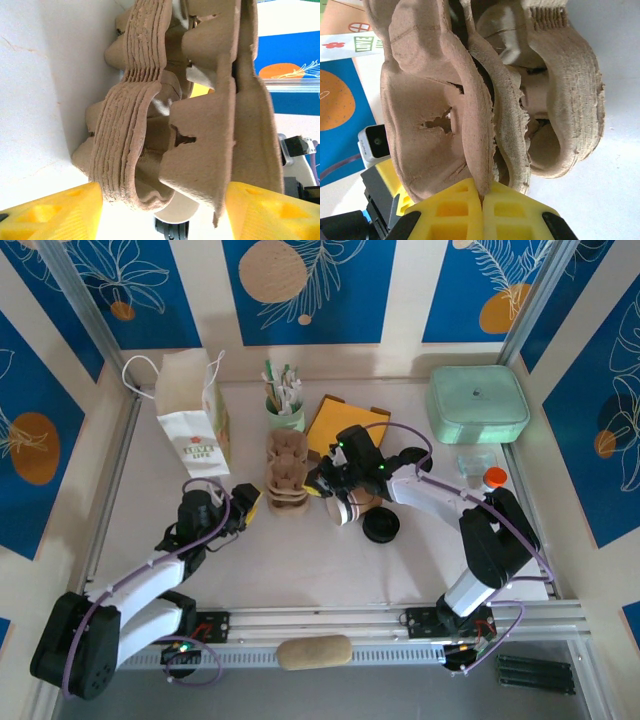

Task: Pack the takeout coffee

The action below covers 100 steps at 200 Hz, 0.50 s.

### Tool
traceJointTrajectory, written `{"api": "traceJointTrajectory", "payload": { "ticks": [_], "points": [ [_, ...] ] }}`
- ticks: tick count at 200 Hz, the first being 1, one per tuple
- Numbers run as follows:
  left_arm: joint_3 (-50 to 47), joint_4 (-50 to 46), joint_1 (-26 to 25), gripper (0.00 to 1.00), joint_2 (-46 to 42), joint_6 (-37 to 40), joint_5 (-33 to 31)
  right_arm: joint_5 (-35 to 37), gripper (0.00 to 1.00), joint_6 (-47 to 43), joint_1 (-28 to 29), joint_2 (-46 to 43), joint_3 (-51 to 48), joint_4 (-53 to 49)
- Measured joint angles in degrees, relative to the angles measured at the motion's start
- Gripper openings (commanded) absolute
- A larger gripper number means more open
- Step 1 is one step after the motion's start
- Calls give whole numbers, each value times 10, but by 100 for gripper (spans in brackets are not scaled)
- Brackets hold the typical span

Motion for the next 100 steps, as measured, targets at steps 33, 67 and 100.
{"api": "traceJointTrajectory", "payload": {
  "ticks": [33, 67, 100],
  "points": [
    [0, 0, 0, 66, 2, 6, 0, 1, 0, 0, 0, 0, -1, 0],
    [9, 5, 0, 66, 31, 9, 3, 1, 0, 0, 0, 0, -1, 0],
    [17, 19, 0, 66, 54, 9, 12, 2, 0, 0, 0, 0, -1, 0]
  ]
}}
